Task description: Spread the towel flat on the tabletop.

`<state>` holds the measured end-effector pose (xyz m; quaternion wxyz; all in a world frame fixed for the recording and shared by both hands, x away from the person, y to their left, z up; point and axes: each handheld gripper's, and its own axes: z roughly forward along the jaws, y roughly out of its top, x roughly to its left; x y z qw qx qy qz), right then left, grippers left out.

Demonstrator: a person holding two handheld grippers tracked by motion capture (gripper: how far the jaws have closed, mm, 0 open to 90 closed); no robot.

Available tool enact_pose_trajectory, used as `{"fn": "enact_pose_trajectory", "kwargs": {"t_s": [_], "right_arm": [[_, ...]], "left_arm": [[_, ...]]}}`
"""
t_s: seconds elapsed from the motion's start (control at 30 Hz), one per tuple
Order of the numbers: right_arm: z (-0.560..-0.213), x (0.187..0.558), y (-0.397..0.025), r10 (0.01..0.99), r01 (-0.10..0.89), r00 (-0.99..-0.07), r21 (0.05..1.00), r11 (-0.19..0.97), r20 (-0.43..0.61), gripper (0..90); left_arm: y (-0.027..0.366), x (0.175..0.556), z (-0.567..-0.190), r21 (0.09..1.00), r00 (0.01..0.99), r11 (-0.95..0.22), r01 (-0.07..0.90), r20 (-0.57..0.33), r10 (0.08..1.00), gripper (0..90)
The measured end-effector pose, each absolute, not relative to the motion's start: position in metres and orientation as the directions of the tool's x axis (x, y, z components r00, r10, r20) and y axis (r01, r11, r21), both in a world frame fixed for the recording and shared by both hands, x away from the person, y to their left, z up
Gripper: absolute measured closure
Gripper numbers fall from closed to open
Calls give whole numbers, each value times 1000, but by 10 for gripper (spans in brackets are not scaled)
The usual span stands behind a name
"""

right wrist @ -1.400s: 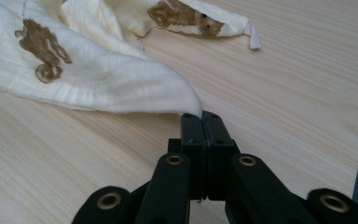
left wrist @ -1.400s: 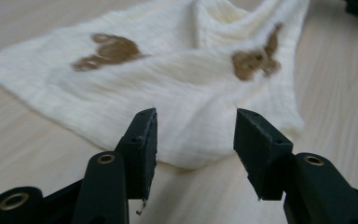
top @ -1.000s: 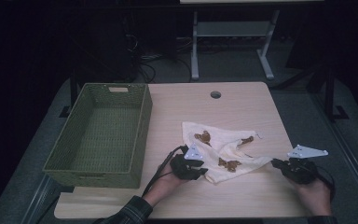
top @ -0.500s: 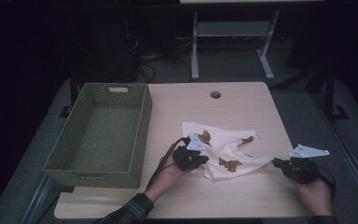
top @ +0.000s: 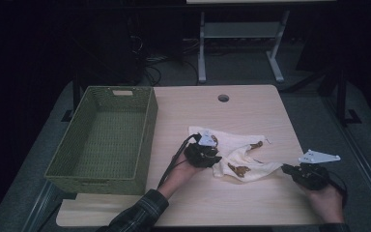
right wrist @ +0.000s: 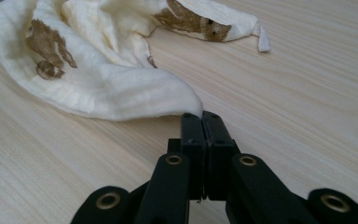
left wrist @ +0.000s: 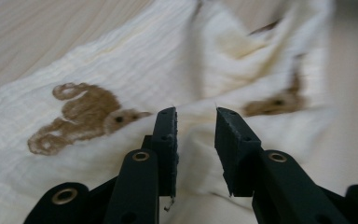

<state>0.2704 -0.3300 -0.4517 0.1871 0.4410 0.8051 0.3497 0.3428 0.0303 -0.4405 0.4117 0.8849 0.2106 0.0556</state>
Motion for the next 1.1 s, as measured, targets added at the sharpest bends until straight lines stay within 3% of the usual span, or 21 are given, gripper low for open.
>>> {"fn": "enact_pose_trajectory", "kwargs": {"t_s": [0.2, 0.33, 0.43, 0.6, 0.83, 1.1], "right_arm": [[-450, 270, -329, 841, 579, -541, 728, 368, 5, 886], [-450, 269, -329, 840, 577, -543, 729, 368, 5, 886], [-450, 269, -329, 840, 576, -543, 730, 368, 5, 886], [-451, 270, -330, 839, 578, -545, 727, 370, 6, 886], [-448, 266, -330, 838, 570, -546, 738, 361, 12, 887], [-442, 251, -321, 813, 543, -582, 755, 368, 21, 886]], "left_arm": [[27, 317, -451, 716, 928, -633, 295, -56, 368, 607], [24, 322, -464, 687, 926, -660, 304, -49, 375, 604], [22, 323, -466, 682, 927, -670, 292, -28, 375, 639], [21, 322, -464, 670, 925, -684, 288, -11, 379, 836], [39, 316, -448, 685, 918, -657, 315, -44, 395, 860], [91, 295, -427, 714, 886, -602, 358, -55, 461, 863]]}}
